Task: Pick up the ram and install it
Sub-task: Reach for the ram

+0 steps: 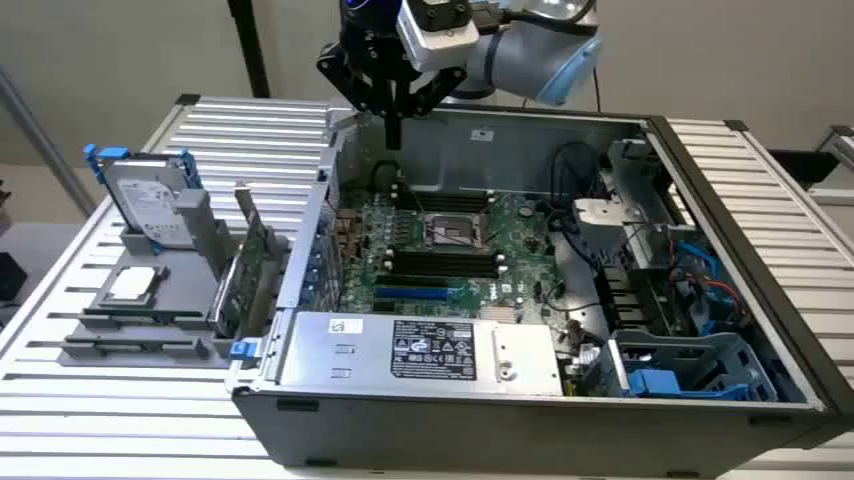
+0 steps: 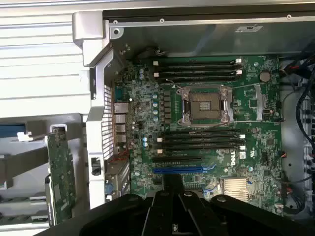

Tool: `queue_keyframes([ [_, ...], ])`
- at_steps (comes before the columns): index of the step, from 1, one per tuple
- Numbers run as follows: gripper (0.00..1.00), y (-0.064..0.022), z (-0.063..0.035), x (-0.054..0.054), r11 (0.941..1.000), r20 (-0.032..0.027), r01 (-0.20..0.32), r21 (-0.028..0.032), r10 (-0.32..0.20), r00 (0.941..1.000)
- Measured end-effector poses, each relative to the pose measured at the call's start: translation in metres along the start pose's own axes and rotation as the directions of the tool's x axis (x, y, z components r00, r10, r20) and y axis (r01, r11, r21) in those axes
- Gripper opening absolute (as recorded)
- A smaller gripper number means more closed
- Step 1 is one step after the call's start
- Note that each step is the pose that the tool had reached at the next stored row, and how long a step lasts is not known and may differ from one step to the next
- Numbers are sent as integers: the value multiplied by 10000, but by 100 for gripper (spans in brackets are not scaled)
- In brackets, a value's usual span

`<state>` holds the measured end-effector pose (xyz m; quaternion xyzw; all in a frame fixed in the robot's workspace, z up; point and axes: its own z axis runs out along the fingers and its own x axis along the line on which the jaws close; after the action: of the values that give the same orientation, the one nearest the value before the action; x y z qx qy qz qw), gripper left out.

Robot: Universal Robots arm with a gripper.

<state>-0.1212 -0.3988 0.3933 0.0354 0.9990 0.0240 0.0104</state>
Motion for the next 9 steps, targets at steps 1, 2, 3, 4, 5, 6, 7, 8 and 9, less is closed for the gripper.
queue_keyframes([
  [1, 0, 0, 0, 0, 10000, 0, 0, 0, 0, 10000],
  [2, 0, 0, 0, 0, 10000, 0, 0, 0, 0, 10000],
  [3, 0, 0, -1, 0, 10000, 0, 1, 0, -1, 10000],
  [4, 0, 0, -1, 0, 10000, 0, 0, 0, 0, 10000],
  [5, 0, 0, -1, 0, 10000, 0, 0, 0, 0, 10000],
  [6, 0, 0, -1, 0, 10000, 0, 0, 0, 0, 10000],
  [7, 0, 0, -1, 0, 10000, 0, 0, 0, 0, 10000],
  [8, 0, 0, -1, 0, 10000, 0, 0, 0, 0, 10000],
  [9, 0, 0, -1, 0, 10000, 0, 1, 0, -1, 10000],
])
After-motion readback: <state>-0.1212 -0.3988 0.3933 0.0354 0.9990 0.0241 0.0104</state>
